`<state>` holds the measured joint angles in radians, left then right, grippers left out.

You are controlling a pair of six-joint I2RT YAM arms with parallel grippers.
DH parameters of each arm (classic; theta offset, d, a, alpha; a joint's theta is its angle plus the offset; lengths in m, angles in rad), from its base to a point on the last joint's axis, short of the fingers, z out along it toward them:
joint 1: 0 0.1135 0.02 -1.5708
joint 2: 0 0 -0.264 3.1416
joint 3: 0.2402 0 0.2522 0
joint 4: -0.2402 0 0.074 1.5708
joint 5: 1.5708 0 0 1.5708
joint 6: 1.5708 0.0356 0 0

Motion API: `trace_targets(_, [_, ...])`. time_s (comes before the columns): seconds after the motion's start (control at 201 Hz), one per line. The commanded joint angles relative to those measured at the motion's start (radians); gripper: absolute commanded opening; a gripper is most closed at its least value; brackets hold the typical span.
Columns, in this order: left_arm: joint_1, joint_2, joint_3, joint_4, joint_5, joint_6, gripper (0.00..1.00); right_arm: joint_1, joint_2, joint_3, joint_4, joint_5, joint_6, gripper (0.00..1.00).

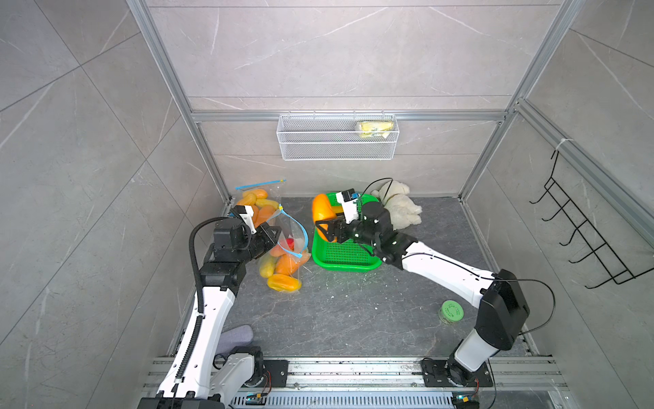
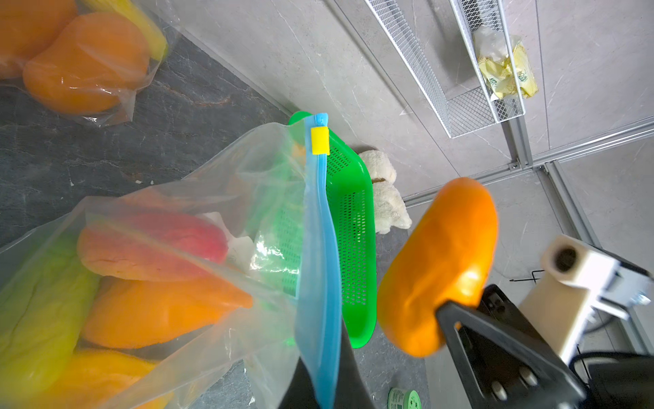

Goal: Place the mango in a zip-top bag and seal the zipper
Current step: Place the mango in the zipper food storage bag.

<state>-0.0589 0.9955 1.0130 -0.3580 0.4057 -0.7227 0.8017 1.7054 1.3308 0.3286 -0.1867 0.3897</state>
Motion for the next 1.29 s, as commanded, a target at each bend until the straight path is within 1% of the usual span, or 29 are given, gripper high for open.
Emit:
trace_targets(0.0, [-0.001,-0.022,-0.003,0.04,0.025,-0.006,0.0,0.053,0.123,-0.04,0.532,0.056,0.192,0.12])
trace_targets(0.065, [-0.001,-0.029,-0.005,0.03,0.024,-0.003,0.0,0.087,0.197,-0.001,0.623,0.108,0.215,0.1])
trace_targets(0.154, [-0.001,-0.039,-0.008,0.017,0.017,0.003,0.0,0.129,0.266,0.057,0.66,0.178,0.182,0.1])
trace_targets(0.214, [-0.001,-0.046,-0.008,0.01,0.013,0.005,0.0,0.15,0.298,0.082,0.646,0.232,0.157,0.1])
trace_targets(0.269, [-0.002,-0.049,-0.011,0.01,0.012,0.004,0.0,0.157,0.331,0.084,0.677,0.253,0.171,0.11])
trace_targets(0.363, [-0.001,-0.053,-0.011,0.01,0.009,-0.001,0.0,0.159,0.397,0.076,0.759,0.276,0.234,0.11])
trace_targets(0.438, [-0.001,-0.06,-0.009,0.004,0.01,-0.009,0.0,0.16,0.423,0.072,0.763,0.263,0.257,0.12])
trace_targets(0.518, [-0.001,-0.074,-0.016,0.002,0.007,-0.011,0.0,0.167,0.418,0.06,0.721,0.256,0.233,0.13])
trace_targets(0.627, [-0.001,-0.087,-0.024,-0.004,-0.013,-0.011,0.0,0.17,0.416,0.038,0.674,0.217,0.213,0.21])
trace_targets(0.677, [-0.001,-0.089,-0.024,-0.002,-0.013,-0.011,0.0,0.169,0.418,0.037,0.639,0.182,0.199,0.23])
trace_targets(0.747, [-0.001,-0.089,-0.023,-0.004,-0.019,-0.011,0.0,0.171,0.419,0.022,0.633,0.107,0.159,0.3])
trace_targets(0.861, [-0.001,-0.092,-0.023,-0.009,-0.026,-0.008,0.0,0.169,0.406,-0.009,0.616,-0.004,0.083,0.33])
trace_targets(0.946, [-0.001,-0.093,-0.021,-0.014,-0.028,-0.003,0.0,0.169,0.39,-0.019,0.542,-0.039,0.019,0.36])
trace_targets(1.031, [-0.001,-0.099,-0.022,-0.018,-0.03,0.001,0.0,0.169,0.361,-0.003,0.419,-0.053,-0.061,0.39])
trace_targets(1.095, [-0.001,-0.102,-0.022,-0.021,-0.035,0.003,0.0,0.166,0.342,0.027,0.303,-0.072,-0.127,0.39])
trace_targets(1.19, [-0.001,-0.104,-0.016,-0.027,-0.034,0.007,0.0,0.163,0.347,0.123,0.068,-0.125,-0.219,0.41])
trace_targets(1.289, [-0.001,-0.108,-0.011,-0.03,-0.034,0.008,0.0,0.161,0.39,0.264,-0.192,-0.184,-0.286,0.41])
